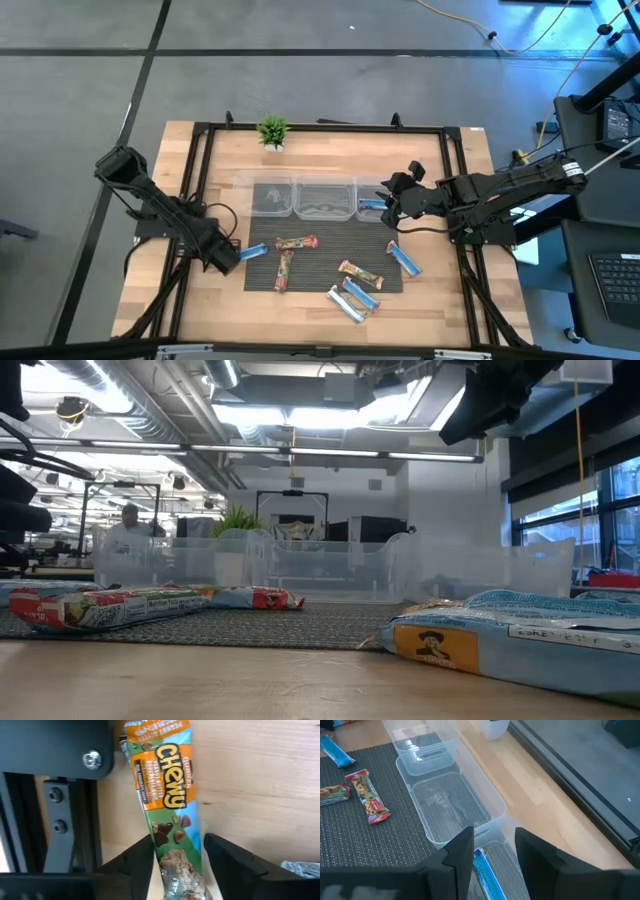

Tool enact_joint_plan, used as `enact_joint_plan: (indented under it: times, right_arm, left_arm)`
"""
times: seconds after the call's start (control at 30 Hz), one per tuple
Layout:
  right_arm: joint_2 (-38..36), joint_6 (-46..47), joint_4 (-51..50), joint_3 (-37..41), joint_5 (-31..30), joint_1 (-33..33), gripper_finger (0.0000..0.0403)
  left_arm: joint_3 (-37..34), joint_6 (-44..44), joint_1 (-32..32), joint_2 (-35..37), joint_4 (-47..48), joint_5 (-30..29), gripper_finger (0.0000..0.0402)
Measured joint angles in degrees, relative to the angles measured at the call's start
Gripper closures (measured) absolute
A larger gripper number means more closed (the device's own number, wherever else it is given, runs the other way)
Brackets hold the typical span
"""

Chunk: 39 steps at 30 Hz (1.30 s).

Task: Pick and place Granola Bars by type
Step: Put the yellow granola bar into the left transparent bin

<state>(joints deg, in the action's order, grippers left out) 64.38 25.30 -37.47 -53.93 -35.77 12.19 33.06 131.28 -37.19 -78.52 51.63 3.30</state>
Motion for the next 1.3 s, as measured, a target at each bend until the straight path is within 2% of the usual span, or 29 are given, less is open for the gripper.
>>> enact_joint_plan:
  times: [0.3,0.5,0.67,0.8,0.9,0.97,1.13,1.3]
  right_arm:
    - [0.0,-0.15,-0.13,0.0,0.88,0.0,0.0256]
    - [0.0,-0.17,-0.13,0.0,1.49,0.0,0.0256]
    - [0.0,-0.24,-0.06,0.0,1.49,0.0,0.0256]
    - [-0.02,-0.33,0.45,0.0,1.44,0.0,0.0256]
    - [-0.02,-0.33,0.83,0.01,1.42,0.0,0.0256]
    - [-0.02,-0.35,1.41,0.0,1.4,0.0,0.0256]
    - [-0.04,-0.34,3.35,0.02,1.71,0.0,0.0256]
    - [-0.04,1.06,3.8,0.02,5.47,0.0,0.0256]
  left_arm:
    - [0.58,-3.97,0.02,-0.04,-0.07,-1.22,0.0308]
    - [7.74,-7.53,0.04,-0.16,14.01,-2.38,0.0334]
    - [17.85,-8.44,0.07,-0.09,29.99,-10.07,0.034]
    - [26.26,-13.66,0.82,-0.03,38.35,-23.12,0.0339]
    - [30.4,-23.36,3.3,0.69,37.49,-34.22,0.0339]
    - [32.79,-29.89,6.25,0.98,37.41,-37.16,0.034]
    - [35.79,-51.02,16.48,1.22,35.35,-34.82,0.0342]
    - [35.78,-78.74,25.9,1.13,25.9,-31.52,0.0343]
